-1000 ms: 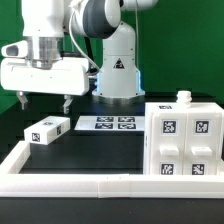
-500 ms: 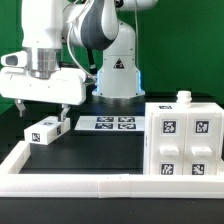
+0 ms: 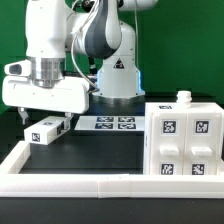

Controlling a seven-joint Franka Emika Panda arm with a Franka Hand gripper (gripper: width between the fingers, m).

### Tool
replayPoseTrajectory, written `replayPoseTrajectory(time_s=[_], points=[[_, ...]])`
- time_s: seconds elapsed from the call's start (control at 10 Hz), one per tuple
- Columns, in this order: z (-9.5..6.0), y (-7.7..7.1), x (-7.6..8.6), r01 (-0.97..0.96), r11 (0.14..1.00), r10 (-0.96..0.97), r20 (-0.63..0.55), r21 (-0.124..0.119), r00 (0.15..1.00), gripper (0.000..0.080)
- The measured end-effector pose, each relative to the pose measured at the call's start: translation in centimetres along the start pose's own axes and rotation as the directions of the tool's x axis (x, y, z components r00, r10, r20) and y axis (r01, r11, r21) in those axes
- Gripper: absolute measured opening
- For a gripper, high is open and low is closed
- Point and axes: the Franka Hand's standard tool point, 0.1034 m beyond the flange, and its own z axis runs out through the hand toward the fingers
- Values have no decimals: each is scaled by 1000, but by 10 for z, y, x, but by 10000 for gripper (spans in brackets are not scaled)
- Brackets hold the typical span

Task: Assemble cabinet

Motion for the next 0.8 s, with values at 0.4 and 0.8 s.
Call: replayPoseTrajectory(time_s=[0.4,0.8], points=[[7,0,-4,4,1000,-4,6,-6,1000,538],[-17,-30,16,53,999,-53,-31,7,998,541]])
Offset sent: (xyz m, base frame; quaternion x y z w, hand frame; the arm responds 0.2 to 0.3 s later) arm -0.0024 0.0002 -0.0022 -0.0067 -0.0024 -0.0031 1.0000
